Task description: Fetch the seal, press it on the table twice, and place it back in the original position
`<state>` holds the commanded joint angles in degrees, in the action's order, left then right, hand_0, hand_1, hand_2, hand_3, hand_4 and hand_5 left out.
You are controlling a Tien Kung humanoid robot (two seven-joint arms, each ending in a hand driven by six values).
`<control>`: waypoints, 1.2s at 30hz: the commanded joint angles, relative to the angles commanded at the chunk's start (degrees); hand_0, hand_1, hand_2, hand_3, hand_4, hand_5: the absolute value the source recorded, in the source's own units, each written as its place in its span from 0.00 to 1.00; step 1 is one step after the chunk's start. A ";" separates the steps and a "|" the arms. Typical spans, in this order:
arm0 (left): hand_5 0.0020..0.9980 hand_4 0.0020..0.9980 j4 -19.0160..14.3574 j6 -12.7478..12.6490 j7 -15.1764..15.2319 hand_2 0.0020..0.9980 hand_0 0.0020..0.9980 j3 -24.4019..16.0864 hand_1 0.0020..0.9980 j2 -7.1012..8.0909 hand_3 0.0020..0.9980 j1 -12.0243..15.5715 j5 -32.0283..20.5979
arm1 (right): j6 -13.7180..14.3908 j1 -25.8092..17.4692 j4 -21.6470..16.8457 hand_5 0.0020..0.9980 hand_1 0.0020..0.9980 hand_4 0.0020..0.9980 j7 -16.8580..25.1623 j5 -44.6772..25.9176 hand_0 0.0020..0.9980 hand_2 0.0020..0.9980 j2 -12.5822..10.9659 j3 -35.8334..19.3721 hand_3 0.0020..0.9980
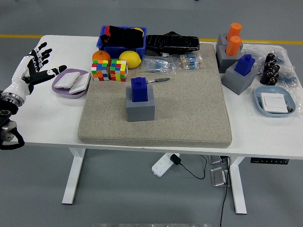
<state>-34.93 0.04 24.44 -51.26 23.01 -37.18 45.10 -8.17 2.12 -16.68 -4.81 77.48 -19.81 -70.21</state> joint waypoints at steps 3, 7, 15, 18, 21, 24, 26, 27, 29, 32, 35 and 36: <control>0.21 1.00 0.00 -0.07 -0.02 0.91 0.92 -0.43 0.95 0.22 0.95 0.17 0.12 | 0.09 0.10 -0.01 0.61 0.71 0.88 -0.04 0.03 0.80 0.71 -0.16 -0.05 0.71; 0.20 1.00 -0.19 -0.29 0.22 0.90 0.91 -0.75 0.94 0.36 0.95 0.20 0.06 | 0.12 0.08 0.06 0.61 0.70 0.88 -0.06 0.08 0.80 0.71 -0.28 0.01 0.71; 0.22 1.00 -0.69 -0.44 0.41 0.90 0.91 -0.64 0.93 0.75 0.94 0.12 -0.14 | 0.15 0.06 -0.01 0.61 0.71 0.88 -0.13 0.14 0.80 0.71 -0.32 0.13 0.71; 0.22 1.00 -0.77 -0.40 0.38 0.90 0.91 -0.53 0.93 0.77 0.94 0.03 -0.15 | 0.16 0.01 0.05 0.61 0.71 0.88 -0.15 0.18 0.80 0.71 -0.36 0.17 0.71; 0.21 1.00 -0.75 -0.38 0.35 0.90 0.90 -0.35 0.93 0.81 0.94 -0.02 -0.15 | 0.15 0.05 -0.03 0.61 0.70 0.88 -0.11 0.16 0.80 0.71 -0.52 0.25 0.71; 0.21 1.00 -0.70 -0.36 0.33 0.90 0.90 -0.14 0.93 0.90 0.94 -0.01 -0.21 | 0.13 0.09 -0.08 0.61 0.70 0.88 -0.09 0.13 0.80 0.71 -0.64 0.42 0.71; 0.21 1.00 -0.72 -0.36 0.32 0.90 0.90 0.03 0.93 0.96 0.94 0.00 -0.26 | 0.14 0.09 -0.08 0.61 0.70 0.88 -0.08 0.10 0.79 0.71 -0.67 0.51 0.71; 0.21 1.00 -0.68 -0.38 0.32 0.90 0.90 0.17 0.93 0.97 0.94 0.00 -0.26 | 0.12 0.08 -0.08 0.61 0.70 0.88 -0.10 0.09 0.79 0.71 -0.69 0.60 0.71; 0.21 1.00 -0.64 -0.40 0.30 0.90 0.90 0.34 0.93 0.96 0.94 0.00 -0.30 | 0.13 0.04 -0.07 0.61 0.70 0.88 -0.10 0.06 0.79 0.71 -0.71 0.69 0.71; 0.20 1.00 -0.66 -0.40 0.27 0.90 0.90 0.53 0.93 0.93 0.94 0.05 -0.34 | 0.16 -0.02 -0.05 0.61 0.70 0.88 -0.10 0.04 0.80 0.71 -0.74 0.80 0.71; 0.20 1.00 -0.62 -0.41 0.27 0.90 0.90 0.66 0.93 0.75 0.94 0.00 -0.40 | 0.15 -0.10 -0.09 0.61 0.70 0.88 -0.11 -0.01 0.80 0.71 -0.77 0.96 0.71; 0.20 1.00 -0.62 -0.40 0.27 0.90 0.90 0.65 0.93 0.70 0.94 -0.04 -0.41 | 0.14 -0.10 -0.10 0.61 0.70 0.88 -0.11 -0.02 0.80 0.71 -0.78 1.00 0.71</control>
<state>-35.55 -0.36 24.70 -50.60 23.72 -37.22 44.69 -8.03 2.01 -16.78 -4.92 77.46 -20.59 -69.20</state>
